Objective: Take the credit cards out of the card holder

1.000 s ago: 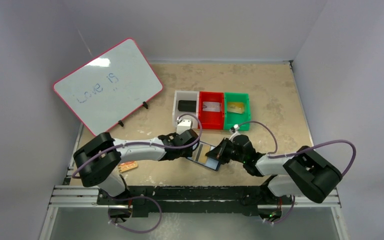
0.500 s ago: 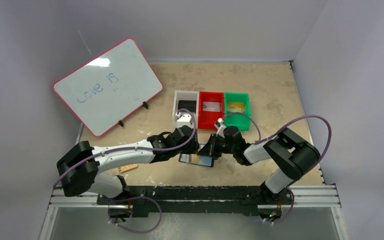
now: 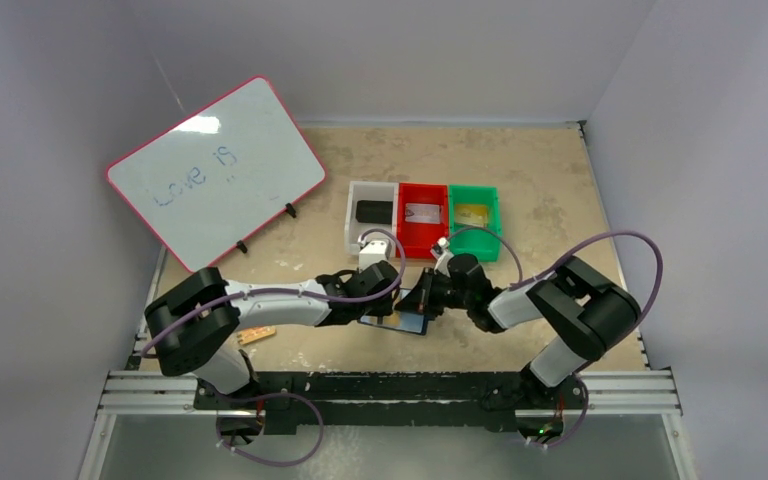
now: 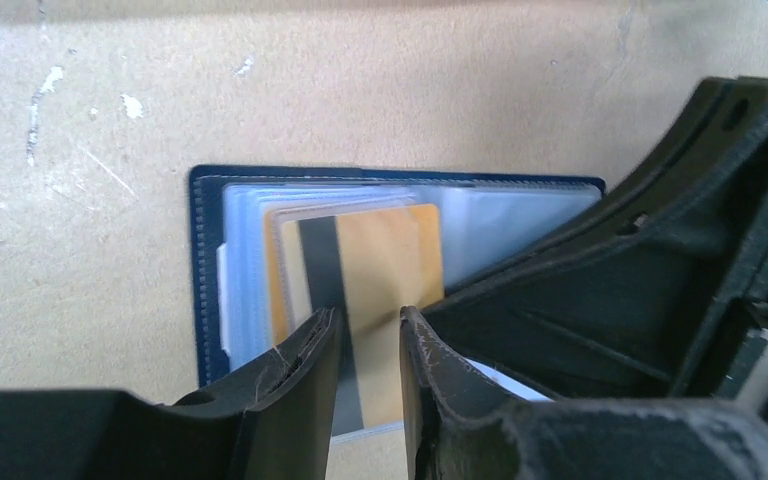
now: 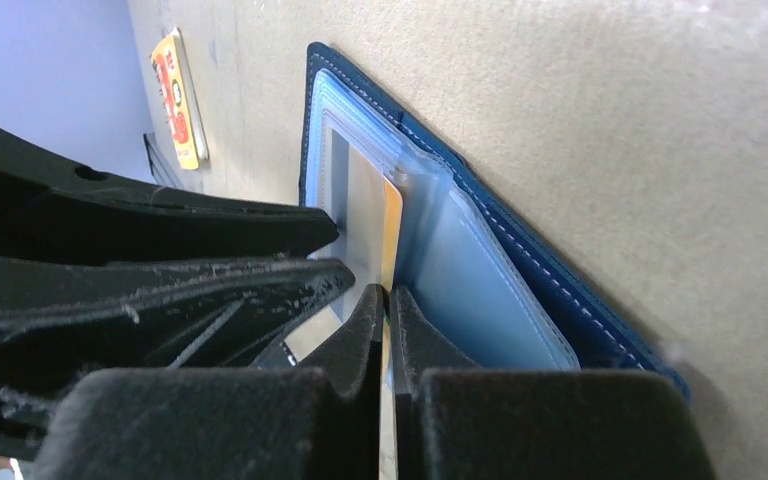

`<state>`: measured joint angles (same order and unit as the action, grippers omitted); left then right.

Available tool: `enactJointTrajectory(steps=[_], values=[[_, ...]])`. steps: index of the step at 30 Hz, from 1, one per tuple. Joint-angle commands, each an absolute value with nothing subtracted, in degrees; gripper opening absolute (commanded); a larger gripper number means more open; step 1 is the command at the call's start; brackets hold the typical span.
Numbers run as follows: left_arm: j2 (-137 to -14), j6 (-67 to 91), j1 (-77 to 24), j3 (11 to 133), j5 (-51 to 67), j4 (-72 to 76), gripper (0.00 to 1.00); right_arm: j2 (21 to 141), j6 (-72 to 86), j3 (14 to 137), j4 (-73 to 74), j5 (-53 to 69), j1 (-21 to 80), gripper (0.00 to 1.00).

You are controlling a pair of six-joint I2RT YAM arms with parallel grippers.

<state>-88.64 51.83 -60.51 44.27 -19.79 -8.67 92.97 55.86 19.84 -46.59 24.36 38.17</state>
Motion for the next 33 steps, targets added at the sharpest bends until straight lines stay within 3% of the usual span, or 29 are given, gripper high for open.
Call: enactJointTrajectory(steps=[1, 16, 21, 27, 33], values=[[-90.5, 53.14, -60.48, 42.76, -24.54, -12.65, 0.28, 89.85, 58.34, 17.4, -42.9, 18.69, 37.52, 0.0], [-90.15, 51.87, -60.49, 42.44, -25.53, -13.75, 0.26, 78.56, 59.9, 15.06, -37.0, 16.44, 36.04, 0.0], [-89.95, 51.85, -60.47, 42.54, -25.79, -13.97, 0.25, 76.12, 58.65, 16.07, -31.23, 14.17, 35.86, 0.13], [-89.71, 51.77, -60.7, 42.71, -25.39, -13.45, 0.25, 76.76, 58.19, 15.97, -35.15, 17.0, 35.93, 0.07], [-89.81, 51.57, -60.82, 42.64, -25.14, -13.45, 0.24, 80.61, 58.94, 15.96, -43.02, 21.78, 35.87, 0.17]])
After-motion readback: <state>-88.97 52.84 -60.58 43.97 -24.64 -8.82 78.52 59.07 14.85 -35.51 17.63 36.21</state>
